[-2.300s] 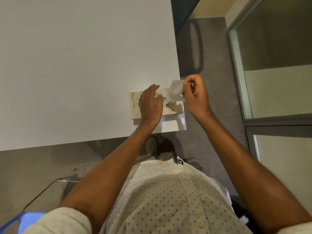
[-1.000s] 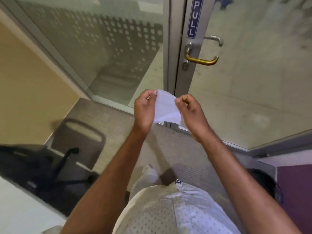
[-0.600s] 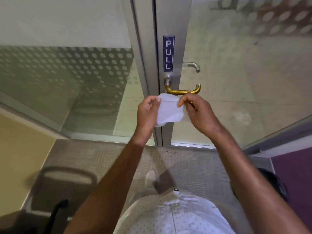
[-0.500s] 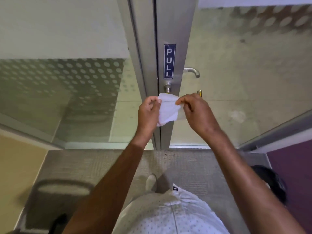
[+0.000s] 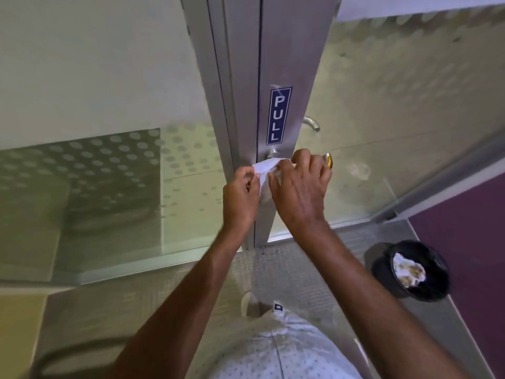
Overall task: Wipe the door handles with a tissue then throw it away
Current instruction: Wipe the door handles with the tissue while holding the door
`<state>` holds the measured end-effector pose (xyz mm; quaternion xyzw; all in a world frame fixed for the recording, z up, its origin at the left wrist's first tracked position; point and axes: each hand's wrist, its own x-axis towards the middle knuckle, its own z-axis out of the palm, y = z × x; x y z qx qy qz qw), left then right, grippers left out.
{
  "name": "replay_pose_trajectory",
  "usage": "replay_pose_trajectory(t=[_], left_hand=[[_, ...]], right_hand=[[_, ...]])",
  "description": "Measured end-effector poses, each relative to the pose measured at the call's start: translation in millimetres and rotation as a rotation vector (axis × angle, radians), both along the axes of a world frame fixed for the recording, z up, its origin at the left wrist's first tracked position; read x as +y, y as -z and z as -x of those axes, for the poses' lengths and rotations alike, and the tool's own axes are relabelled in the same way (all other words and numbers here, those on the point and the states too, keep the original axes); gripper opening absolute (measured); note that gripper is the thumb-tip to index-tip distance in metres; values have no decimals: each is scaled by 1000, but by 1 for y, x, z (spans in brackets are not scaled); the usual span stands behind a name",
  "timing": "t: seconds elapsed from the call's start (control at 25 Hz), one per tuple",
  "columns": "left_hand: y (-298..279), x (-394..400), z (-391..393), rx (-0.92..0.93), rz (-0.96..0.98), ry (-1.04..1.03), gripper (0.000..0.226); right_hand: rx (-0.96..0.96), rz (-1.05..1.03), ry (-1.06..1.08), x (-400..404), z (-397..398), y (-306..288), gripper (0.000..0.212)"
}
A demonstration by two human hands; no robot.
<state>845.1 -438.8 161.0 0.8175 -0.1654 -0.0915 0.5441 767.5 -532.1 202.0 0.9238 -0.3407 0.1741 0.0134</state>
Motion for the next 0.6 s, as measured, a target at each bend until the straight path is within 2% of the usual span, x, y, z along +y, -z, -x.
replay_pose_trajectory(t=[0.08, 0.2, 0.28, 0.44, 0.6], left_hand=[[0, 5, -5, -54, -60, 36, 13], [-12, 14, -8, -246, -134, 81, 16], [-25, 18, -10, -428, -135, 118, 20], [-48, 17, -23, -915, -93, 178, 27], [-61, 7, -38, -1161, -172, 144, 36]], right_hand=[[40, 12, 36, 4, -9, 1, 24], [96, 22, 21, 11, -18, 2, 23], [127, -26, -5, 13, -22, 3, 28], [186, -67, -12, 14, -27, 9, 35], [246, -14, 40, 17, -30, 10, 24]])
